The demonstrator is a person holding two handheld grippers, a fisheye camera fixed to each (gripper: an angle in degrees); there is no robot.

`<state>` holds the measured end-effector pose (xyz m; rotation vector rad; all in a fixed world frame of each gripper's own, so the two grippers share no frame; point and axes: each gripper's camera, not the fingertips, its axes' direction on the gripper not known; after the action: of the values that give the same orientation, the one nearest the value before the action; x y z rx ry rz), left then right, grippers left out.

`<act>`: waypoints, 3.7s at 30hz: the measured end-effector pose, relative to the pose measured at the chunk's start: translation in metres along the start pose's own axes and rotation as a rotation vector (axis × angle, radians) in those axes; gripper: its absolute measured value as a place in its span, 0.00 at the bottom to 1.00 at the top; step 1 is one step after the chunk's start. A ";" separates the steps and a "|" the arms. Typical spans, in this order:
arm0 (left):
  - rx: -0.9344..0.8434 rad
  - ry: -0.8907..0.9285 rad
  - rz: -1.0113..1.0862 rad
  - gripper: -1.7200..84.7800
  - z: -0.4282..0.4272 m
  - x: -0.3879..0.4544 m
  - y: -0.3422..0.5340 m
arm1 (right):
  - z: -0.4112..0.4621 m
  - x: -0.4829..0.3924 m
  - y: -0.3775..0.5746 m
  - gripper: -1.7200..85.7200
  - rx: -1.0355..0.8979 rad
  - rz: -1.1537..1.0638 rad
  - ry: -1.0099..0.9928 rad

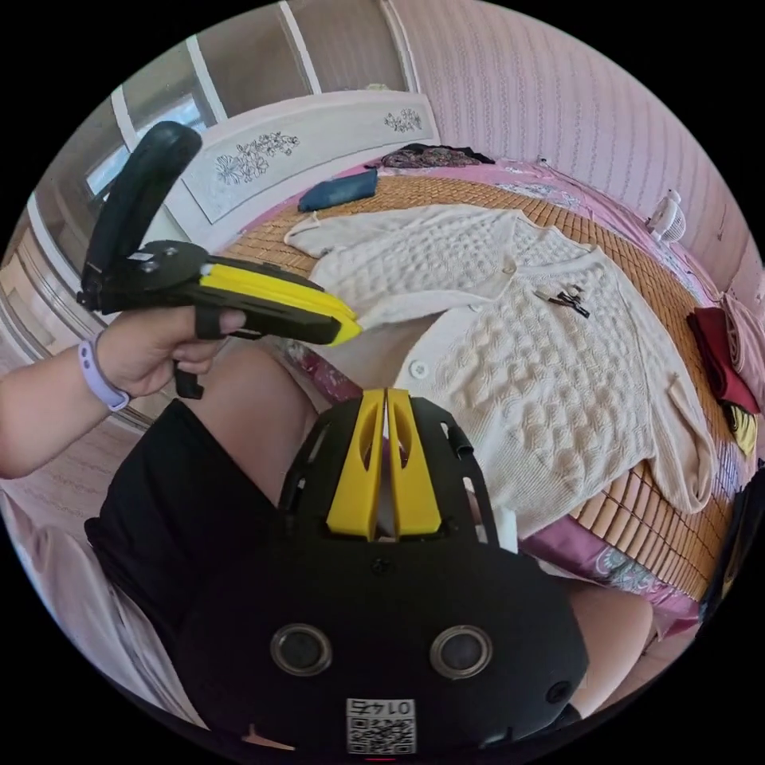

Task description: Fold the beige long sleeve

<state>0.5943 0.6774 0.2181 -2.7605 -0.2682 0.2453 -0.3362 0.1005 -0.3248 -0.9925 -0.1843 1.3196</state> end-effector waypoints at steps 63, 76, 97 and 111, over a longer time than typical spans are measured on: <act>-0.154 0.082 0.379 0.01 0.145 0.311 -0.434 | -0.250 0.391 0.212 0.13 0.499 1.069 0.447; -0.066 -0.054 0.489 0.01 0.185 0.333 -0.435 | -0.238 0.433 0.261 0.03 0.603 1.265 0.525; -0.044 0.163 0.435 0.01 0.210 0.262 -0.339 | -0.123 0.422 0.199 0.02 0.393 1.129 0.557; 0.372 -0.126 -0.375 0.02 0.075 -0.025 -0.026 | -0.061 0.296 0.091 0.08 0.447 0.749 0.585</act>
<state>0.5512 0.7204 0.1616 -2.2791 -0.6883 0.3322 -0.2752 0.3188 -0.5448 -1.0464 0.9724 1.5608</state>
